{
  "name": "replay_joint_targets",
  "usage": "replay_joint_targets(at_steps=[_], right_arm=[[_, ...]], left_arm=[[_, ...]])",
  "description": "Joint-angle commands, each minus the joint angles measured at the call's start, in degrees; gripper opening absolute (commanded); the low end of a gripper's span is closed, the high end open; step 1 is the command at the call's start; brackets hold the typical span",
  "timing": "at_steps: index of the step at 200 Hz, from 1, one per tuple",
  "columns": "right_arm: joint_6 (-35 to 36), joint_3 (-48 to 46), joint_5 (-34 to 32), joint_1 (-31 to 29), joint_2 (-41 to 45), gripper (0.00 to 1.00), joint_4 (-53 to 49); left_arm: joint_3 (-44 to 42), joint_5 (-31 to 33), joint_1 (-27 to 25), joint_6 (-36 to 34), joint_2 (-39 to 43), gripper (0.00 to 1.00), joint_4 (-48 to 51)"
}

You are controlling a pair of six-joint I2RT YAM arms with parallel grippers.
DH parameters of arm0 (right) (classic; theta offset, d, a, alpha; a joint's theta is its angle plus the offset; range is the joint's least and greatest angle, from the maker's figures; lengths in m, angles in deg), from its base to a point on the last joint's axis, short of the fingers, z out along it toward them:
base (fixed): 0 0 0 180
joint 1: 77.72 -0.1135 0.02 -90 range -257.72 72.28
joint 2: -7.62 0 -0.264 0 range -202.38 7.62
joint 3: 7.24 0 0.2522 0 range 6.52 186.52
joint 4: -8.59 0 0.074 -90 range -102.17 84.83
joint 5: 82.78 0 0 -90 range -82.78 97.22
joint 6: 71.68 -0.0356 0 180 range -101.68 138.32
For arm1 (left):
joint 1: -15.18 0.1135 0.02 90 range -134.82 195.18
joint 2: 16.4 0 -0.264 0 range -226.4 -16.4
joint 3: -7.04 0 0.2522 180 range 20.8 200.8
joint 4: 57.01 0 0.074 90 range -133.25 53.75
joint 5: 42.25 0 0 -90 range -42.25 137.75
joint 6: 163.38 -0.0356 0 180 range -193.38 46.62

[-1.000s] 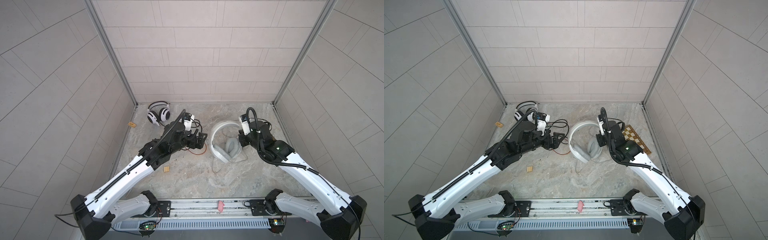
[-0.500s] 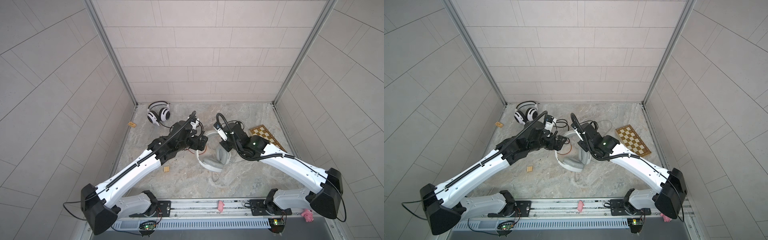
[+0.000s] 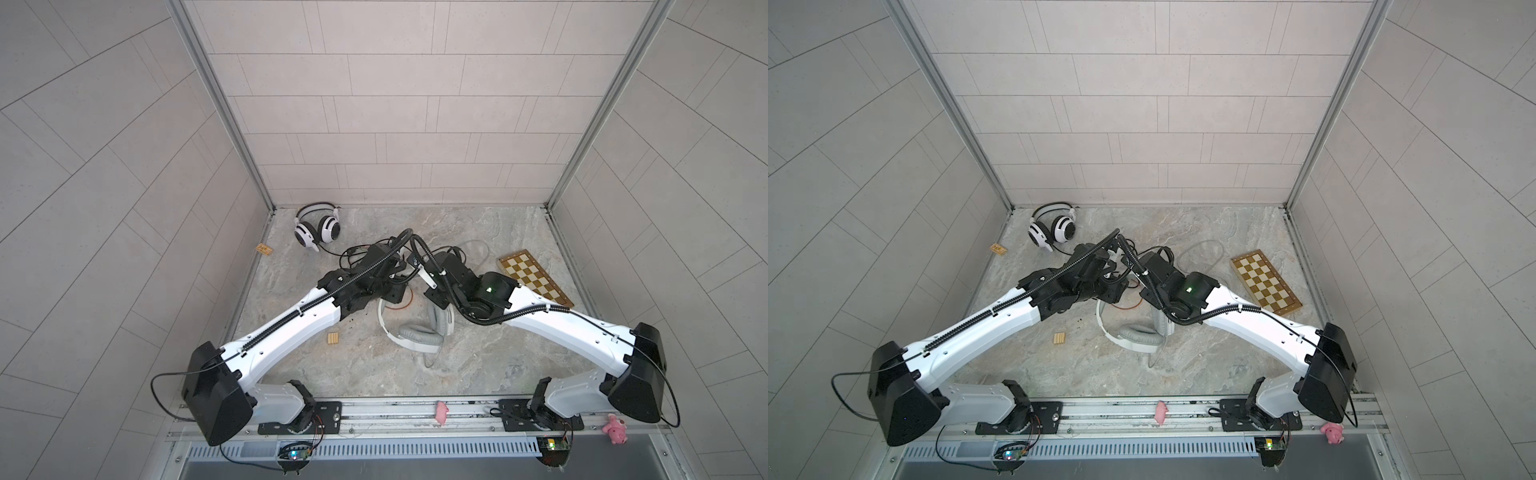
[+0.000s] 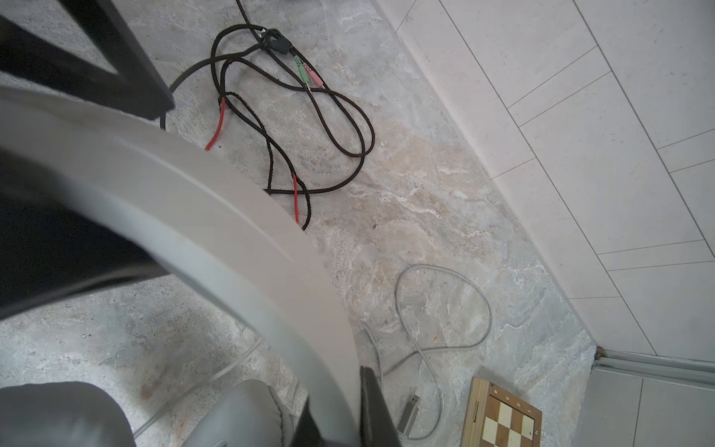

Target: Wrap the headphones

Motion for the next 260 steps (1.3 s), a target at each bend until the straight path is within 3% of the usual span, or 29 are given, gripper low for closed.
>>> replay_joint_targets(at_steps=[1, 28, 47, 59, 77, 103, 133, 169, 200, 235, 242, 252, 260], right_arm=[[-1.1, 2.4, 2.9, -0.7, 0.6, 0.00, 2.6], [-2.3, 2.1, 3.1, -0.7, 1.0, 0.02, 3.6], [-3.1, 1.7, 1.4, -0.6, 1.6, 0.05, 4.2], [-3.9, 1.4, 1.2, -0.4, 2.0, 0.14, 4.6], [-5.2, 0.9, 1.1, -0.1, 2.8, 0.40, 5.2], [-7.8, -0.8, 2.3, 1.2, 5.9, 0.57, 7.5], [-13.9, -5.9, 10.3, 7.8, 12.2, 0.63, 13.0], [-18.1, -11.9, 16.1, 17.8, 16.5, 0.66, 16.8], [-21.5, -18.0, 23.1, 25.1, 17.5, 0.67, 23.1], [-19.6, -22.7, 27.4, 26.6, 13.6, 0.72, 28.9], [-19.4, -24.0, 27.9, 26.6, 12.9, 0.77, 30.7], [-19.5, -26.8, 26.7, 26.6, 12.1, 0.98, 34.8], [-19.6, -29.1, 26.2, 26.5, 11.7, 0.99, 38.5]], left_arm=[[1.6, 2.5, 0.3, -0.7, -1.0, 0.41, 0.6], [0.1, 5.0, 0.4, -0.2, -0.8, 0.14, -1.2], [-0.2, 8.3, 0.4, 0.6, -0.4, 0.06, -0.9], [-0.6, 11.1, 0.5, 2.0, 0.4, 0.00, -0.7], [-2.7, 14.5, 0.7, 3.2, 2.1, 0.00, -2.4], [-4.8, 16.1, 3.0, 6.4, 4.7, 0.00, -2.8], [-8.0, 13.4, 7.7, 10.5, 9.5, 0.00, -3.4], [-8.8, 1.0, 17.8, 17.1, 15.9, 0.00, -4.9], [1.4, -4.3, 23.9, 19.7, 16.5, 0.00, -2.9], [24.0, -4.9, 25.6, 16.8, 9.0, 0.00, 8.2], [27.6, -4.6, 25.7, 16.4, 7.4, 0.00, 10.0], [31.6, -4.3, 25.8, 16.2, 5.7, 0.00, 11.7], [34.1, -4.1, 26.0, 16.1, 4.4, 0.00, 12.8]])
